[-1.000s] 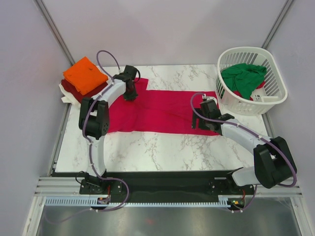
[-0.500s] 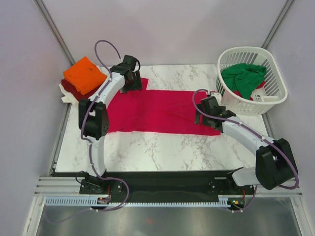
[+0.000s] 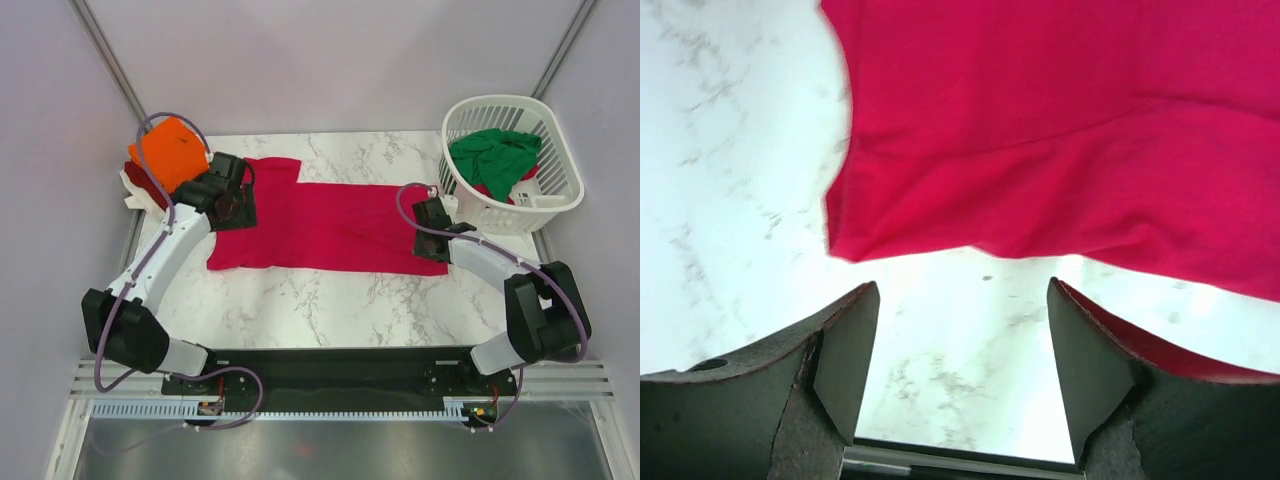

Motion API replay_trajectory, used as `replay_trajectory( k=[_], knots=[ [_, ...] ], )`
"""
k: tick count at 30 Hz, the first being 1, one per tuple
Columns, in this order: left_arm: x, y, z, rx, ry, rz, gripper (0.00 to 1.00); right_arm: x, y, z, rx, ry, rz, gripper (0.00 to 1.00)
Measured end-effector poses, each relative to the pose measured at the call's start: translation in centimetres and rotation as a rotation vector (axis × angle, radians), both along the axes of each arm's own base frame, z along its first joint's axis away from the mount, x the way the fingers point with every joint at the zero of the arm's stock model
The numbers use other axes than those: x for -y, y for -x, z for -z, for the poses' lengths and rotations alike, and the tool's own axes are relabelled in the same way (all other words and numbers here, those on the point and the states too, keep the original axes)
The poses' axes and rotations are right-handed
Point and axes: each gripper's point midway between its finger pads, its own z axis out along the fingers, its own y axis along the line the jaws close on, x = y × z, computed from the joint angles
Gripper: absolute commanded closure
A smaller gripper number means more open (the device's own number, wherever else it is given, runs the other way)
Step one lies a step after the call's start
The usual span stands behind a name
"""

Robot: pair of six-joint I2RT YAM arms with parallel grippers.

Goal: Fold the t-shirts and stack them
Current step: Fold the tshirt

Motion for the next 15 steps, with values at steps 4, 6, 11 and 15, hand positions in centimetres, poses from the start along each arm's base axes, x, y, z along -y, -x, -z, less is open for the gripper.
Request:
replay_trajectory(
  k=[4, 6, 11, 15],
  knots=[
    [-2.2, 1.7, 3.6, -0.079, -0.110, -0.043, 0.28, 0.1, -0.3, 1.3, -0.022, -0.010, 0.013, 0.54],
    [-2.6, 1.9, 5.0, -0.120, -0.141, -0.049, 0.29, 0.1, -0.4, 1.9, -0.032, -0.011, 0.015, 0.59],
    [-2.8, 1.7, 5.9, -0.140, -0.164, -0.056, 0.29, 0.1, -0.5, 3.1, -0.051, -0.012, 0.018, 0.62],
    [-3.0, 1.5, 5.8, -0.129, -0.176, -0.064, 0.29, -0.1, -0.9, 3.2, -0.034, -0.022, 0.016, 0.73]
  ],
)
